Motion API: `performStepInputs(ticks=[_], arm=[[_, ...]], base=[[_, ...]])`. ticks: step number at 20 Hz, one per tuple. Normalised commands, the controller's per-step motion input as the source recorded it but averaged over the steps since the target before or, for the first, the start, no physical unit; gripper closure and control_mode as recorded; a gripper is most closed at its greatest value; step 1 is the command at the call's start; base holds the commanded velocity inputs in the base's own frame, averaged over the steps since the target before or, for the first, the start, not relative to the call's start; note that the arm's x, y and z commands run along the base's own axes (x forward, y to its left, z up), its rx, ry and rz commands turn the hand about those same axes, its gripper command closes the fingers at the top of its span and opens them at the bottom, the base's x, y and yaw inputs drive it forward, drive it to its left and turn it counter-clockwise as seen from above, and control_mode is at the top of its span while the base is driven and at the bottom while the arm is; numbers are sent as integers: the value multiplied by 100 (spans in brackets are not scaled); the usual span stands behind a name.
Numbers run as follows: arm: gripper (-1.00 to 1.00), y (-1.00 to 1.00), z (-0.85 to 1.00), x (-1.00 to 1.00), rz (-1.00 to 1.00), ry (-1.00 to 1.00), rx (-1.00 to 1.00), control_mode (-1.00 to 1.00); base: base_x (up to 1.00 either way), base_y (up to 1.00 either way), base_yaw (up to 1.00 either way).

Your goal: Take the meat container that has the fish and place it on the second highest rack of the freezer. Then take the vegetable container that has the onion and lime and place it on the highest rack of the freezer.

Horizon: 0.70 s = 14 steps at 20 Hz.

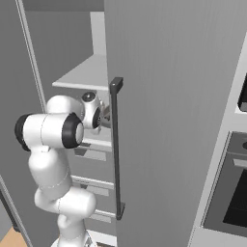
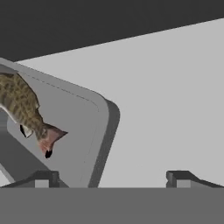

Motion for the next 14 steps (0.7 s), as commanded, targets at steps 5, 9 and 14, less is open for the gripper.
performStepInputs(ticks=[5, 9, 14], arm=[[-100, 0, 38, -32, 0, -11, 0, -100], [-100, 0, 59, -42, 0, -3, 2, -100], [-100, 0, 24, -89, 0, 0, 3, -100]], base=[[0, 0, 0], [0, 0, 0], [0, 0, 0]])
